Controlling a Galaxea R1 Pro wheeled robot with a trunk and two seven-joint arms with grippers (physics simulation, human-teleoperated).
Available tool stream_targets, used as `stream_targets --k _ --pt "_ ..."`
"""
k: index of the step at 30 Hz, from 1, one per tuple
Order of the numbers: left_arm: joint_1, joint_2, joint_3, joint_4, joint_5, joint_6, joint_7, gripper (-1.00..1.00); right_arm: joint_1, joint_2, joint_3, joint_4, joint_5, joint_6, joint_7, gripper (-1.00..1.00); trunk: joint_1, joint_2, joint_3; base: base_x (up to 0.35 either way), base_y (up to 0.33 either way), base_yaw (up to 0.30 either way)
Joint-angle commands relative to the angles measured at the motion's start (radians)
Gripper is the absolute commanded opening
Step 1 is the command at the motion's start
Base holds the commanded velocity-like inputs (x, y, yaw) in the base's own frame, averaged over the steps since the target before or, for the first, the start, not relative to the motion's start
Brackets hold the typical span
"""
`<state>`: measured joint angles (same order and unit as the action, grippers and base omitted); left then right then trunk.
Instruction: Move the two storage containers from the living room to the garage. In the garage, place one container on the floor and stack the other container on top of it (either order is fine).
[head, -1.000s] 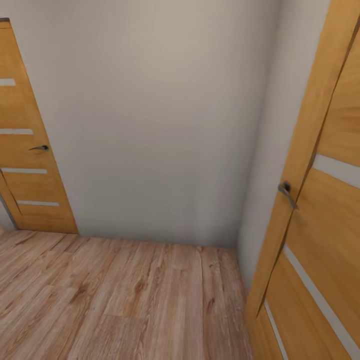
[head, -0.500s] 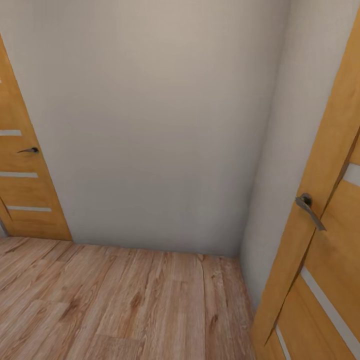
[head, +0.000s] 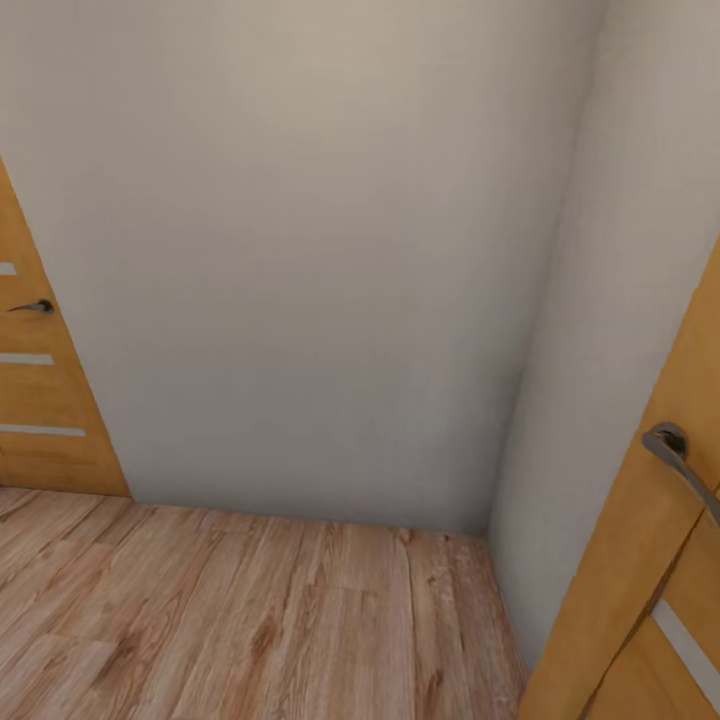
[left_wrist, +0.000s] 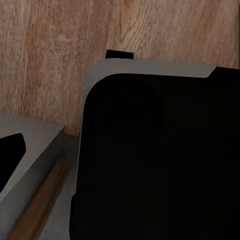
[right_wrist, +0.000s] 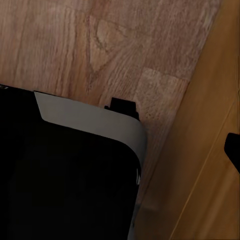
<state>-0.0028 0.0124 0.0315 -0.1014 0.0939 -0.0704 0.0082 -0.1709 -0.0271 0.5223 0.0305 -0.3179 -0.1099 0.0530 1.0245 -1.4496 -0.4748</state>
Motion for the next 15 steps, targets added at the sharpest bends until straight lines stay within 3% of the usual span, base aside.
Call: stream_targets --k 1,10,15 --pt "0.000 0.000 0.002 0.000 0.009 -0.002 0.000 1.00 -0.001 0.000 0.007 0.003 -0.010 -0.006 0.005 1.00 0.001 0.000 -0.001 0.321 0.000 0.000" --pt "0.000 0.000 0.002 0.000 0.009 -0.002 0.000 1.00 -0.002 0.001 0.007 0.003 -0.010 -0.004 0.005 1.00 0.001 0.000 -0.001 0.321 0.000 0.005" --pt "0.000 0.000 0.002 0.000 0.009 -0.002 0.000 1.00 -0.002 0.001 0.007 0.003 -0.010 -0.004 0.005 1.00 0.001 0.000 -0.001 0.321 0.000 0.193"
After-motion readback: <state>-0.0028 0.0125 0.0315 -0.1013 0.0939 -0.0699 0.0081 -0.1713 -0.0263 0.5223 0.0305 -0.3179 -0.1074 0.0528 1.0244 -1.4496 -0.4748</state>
